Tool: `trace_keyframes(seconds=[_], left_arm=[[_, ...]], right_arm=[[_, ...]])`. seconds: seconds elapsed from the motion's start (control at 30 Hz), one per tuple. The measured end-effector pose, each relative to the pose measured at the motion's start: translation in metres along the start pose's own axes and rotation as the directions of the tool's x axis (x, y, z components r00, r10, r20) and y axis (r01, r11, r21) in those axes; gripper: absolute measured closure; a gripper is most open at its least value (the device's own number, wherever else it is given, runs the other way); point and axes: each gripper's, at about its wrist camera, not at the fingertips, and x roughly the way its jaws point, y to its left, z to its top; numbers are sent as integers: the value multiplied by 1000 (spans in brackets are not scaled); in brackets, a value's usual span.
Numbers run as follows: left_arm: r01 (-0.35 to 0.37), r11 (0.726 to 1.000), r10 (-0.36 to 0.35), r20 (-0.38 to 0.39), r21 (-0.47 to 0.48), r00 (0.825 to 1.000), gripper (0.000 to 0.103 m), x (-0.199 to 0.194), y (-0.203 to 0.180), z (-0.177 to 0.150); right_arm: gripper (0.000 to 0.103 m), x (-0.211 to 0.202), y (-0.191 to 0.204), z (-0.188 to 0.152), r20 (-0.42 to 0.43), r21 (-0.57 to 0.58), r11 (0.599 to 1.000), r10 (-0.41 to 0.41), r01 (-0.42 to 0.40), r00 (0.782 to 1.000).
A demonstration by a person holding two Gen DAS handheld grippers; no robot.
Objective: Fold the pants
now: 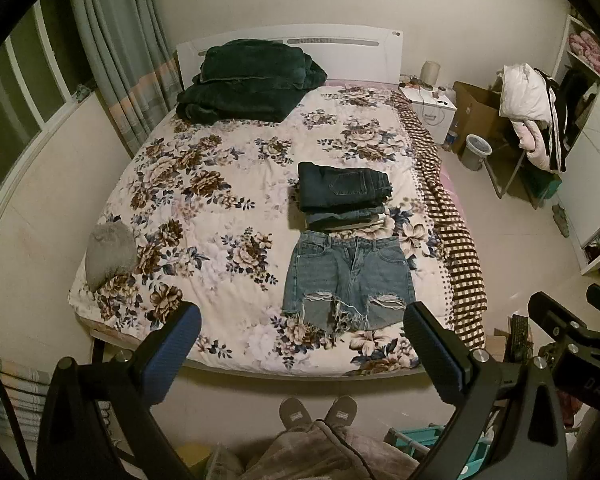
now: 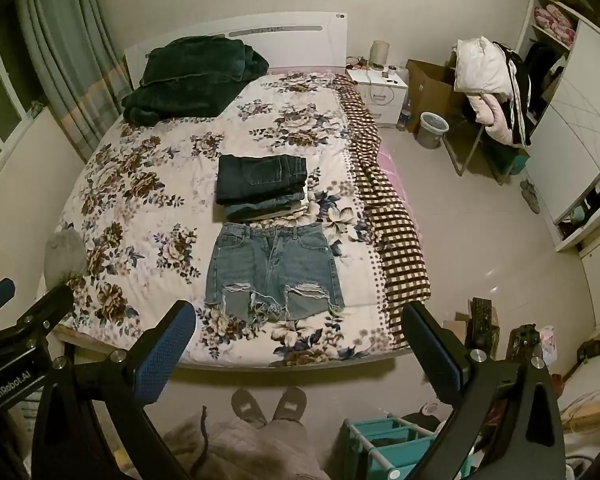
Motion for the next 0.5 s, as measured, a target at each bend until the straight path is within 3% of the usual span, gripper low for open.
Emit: trace_keyframes(seconds=[0.5], left_arm=[[-8,1000,8,-6,3,1000,0,-11,1,6]], right_arm=[[0,-5,1,2,7,-2,1000,-1,1,1000]])
